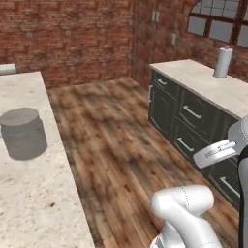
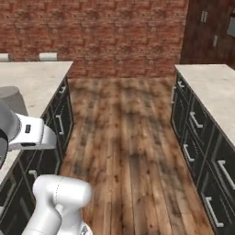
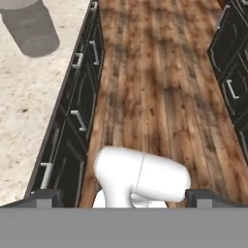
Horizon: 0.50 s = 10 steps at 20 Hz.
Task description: Pick the jar and jar from the dining table and place them in the open cabinet. Close the cabinet after placing the objects.
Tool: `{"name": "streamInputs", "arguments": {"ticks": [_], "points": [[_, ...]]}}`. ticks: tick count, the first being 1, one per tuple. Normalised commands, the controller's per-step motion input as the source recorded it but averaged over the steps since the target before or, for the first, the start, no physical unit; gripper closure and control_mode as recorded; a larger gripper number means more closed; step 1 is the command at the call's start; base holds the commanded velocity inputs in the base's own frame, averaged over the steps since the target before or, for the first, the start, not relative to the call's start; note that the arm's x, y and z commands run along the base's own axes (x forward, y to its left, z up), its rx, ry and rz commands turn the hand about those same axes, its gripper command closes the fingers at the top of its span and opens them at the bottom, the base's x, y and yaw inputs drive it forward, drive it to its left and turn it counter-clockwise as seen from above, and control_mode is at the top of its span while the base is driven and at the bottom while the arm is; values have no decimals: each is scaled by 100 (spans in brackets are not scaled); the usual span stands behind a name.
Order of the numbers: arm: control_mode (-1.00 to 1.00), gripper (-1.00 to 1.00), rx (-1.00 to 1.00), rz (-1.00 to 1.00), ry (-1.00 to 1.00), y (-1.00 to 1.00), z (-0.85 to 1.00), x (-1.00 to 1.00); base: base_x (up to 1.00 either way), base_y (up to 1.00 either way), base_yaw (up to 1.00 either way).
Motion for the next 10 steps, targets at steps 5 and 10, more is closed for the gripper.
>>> {"name": "streamInputs", "arguments": {"ticks": [5,10], "points": [[100,-100,0,0,0,0,0,0,99,14,67],[100,-100,0,0,0,0,0,0,96,2,76]]}}
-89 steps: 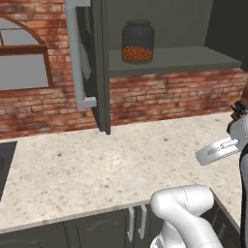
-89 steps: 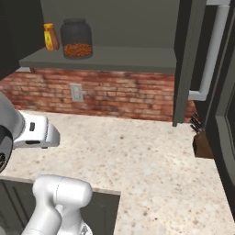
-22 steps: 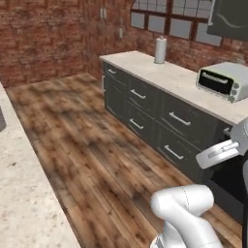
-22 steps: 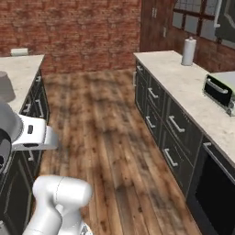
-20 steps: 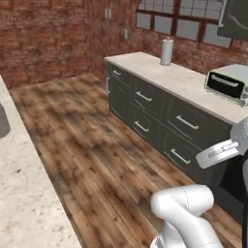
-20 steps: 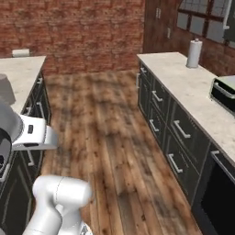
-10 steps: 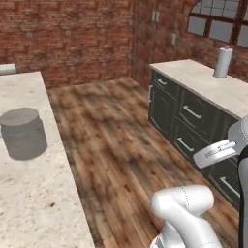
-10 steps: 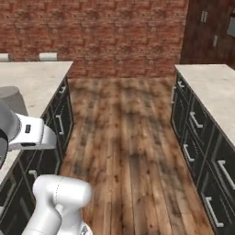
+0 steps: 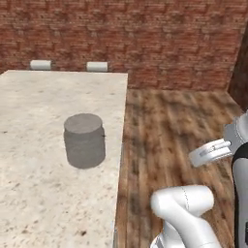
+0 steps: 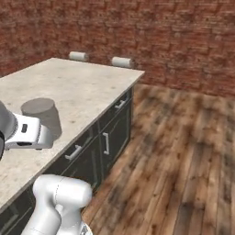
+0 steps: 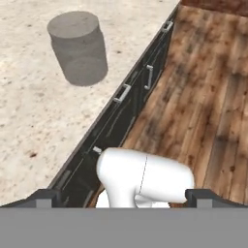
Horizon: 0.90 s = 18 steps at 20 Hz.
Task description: Pick the jar and jar from the dining table and place them in the open cabinet. Close the cabinet after placing the objects.
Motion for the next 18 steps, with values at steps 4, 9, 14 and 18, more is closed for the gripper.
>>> {"name": "streamInputs", "arguments": {"ticks": [4,9,14,18], "points": [[100,-100,0,0,0,0,0,0,89,0,79],[100,-100,0,0,0,0,0,0,82,3,79],[100,-100,0,0,0,0,0,0,79,4,77],[100,-100,0,0,0,0,0,0,74,1,77]]}}
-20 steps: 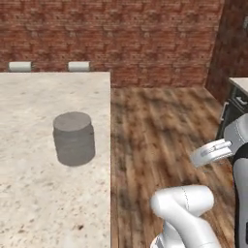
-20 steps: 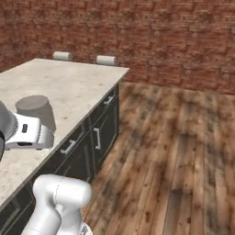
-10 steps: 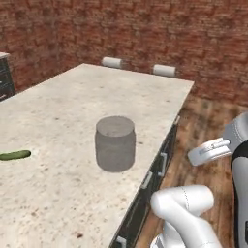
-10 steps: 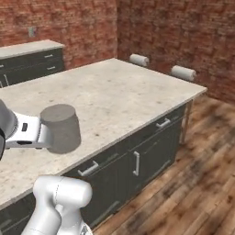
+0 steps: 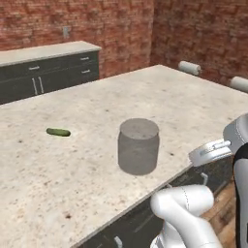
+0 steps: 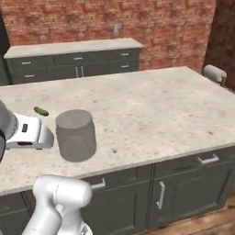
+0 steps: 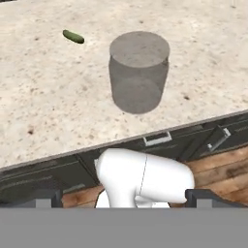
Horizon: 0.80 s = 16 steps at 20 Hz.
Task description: Pick the jar and jar from the dining table and place them in the open cabinet. Close the cabinet after placing the objects.
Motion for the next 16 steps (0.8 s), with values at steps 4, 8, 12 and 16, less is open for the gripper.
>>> {"name": "streamInputs", "arguments": {"ticks": [4,8,12,16], "points": [[100,-100,0,0,0,0,0,0,75,0,77],[100,-100,0,0,0,0,0,0,65,0,73],[100,-100,0,0,0,0,0,0,46,0,54],[100,-100,0,0,0,0,0,0,40,0,32]]}}
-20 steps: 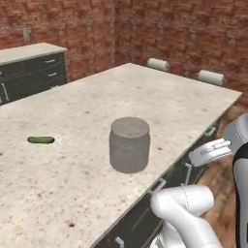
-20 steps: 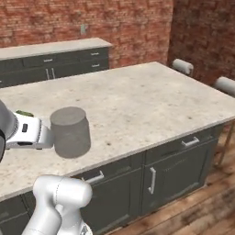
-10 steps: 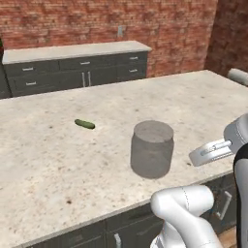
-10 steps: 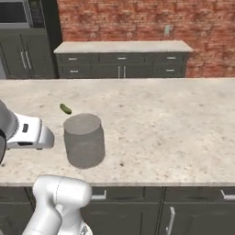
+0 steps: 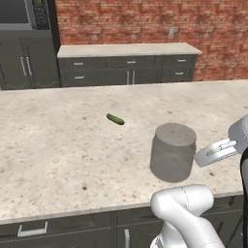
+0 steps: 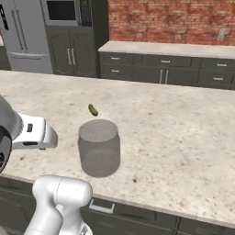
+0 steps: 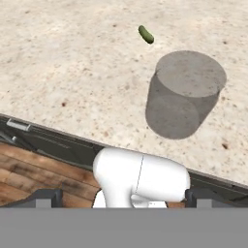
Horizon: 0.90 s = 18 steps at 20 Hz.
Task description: Pick the jar and jar from the dining table and place them in the open cabinet. Close the cabinet after placing the objects.
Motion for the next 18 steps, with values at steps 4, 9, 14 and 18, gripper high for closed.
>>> {"name": "streamInputs", "arguments": {"ticks": [4,9,14,18], "points": [[100,-100,0,0,0,0,0,0,-7,-16,3],[100,-100,0,0,0,0,0,0,-3,-3,-13],[100,-100,0,0,0,0,0,0,8,7,-19],[100,-100,0,0,0,0,0,0,16,20,-17]]}}
